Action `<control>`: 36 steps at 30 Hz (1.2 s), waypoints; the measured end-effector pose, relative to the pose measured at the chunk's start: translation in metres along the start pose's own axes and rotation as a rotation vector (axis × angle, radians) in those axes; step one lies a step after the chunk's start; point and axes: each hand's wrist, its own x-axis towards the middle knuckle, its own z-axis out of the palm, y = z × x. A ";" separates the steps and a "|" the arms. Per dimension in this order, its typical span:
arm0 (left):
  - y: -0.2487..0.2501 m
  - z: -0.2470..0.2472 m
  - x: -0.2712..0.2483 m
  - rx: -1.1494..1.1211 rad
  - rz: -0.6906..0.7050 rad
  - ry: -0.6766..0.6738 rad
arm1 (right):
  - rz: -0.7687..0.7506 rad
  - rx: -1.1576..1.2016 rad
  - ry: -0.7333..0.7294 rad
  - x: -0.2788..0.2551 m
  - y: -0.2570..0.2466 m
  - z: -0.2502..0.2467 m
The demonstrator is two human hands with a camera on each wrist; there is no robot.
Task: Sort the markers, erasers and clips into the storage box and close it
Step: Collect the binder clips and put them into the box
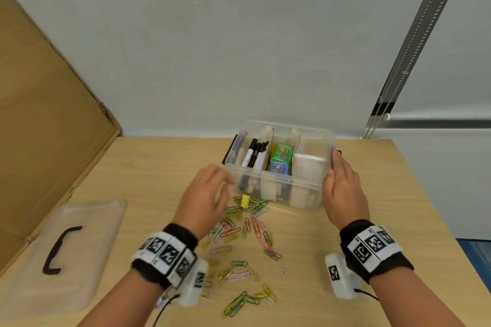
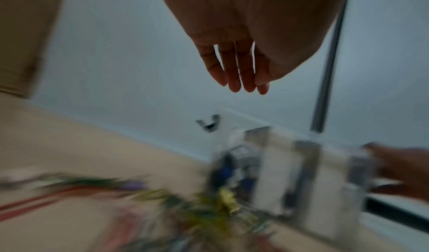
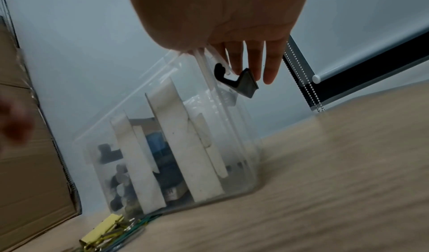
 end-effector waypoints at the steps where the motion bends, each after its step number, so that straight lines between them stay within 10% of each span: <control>1: -0.026 0.001 -0.010 0.056 -0.068 -0.051 | -0.002 -0.017 0.011 0.001 0.000 0.000; 7: -0.118 0.012 -0.038 0.229 -0.347 -0.476 | -0.273 -0.054 0.237 -0.020 -0.048 -0.008; 12: -0.119 0.010 -0.034 0.228 -0.360 -0.480 | -0.609 -0.115 -0.145 -0.040 -0.094 0.037; 18: -0.130 0.003 -0.037 0.117 -0.414 -0.461 | -0.419 -0.416 -0.509 -0.029 -0.113 0.097; 25: -0.145 -0.018 -0.055 -0.135 -0.418 -0.338 | -0.329 -0.574 -0.523 -0.031 -0.118 0.114; 36: -0.141 -0.022 -0.076 -0.420 -0.383 -0.439 | 0.152 0.330 -0.208 -0.046 -0.106 0.090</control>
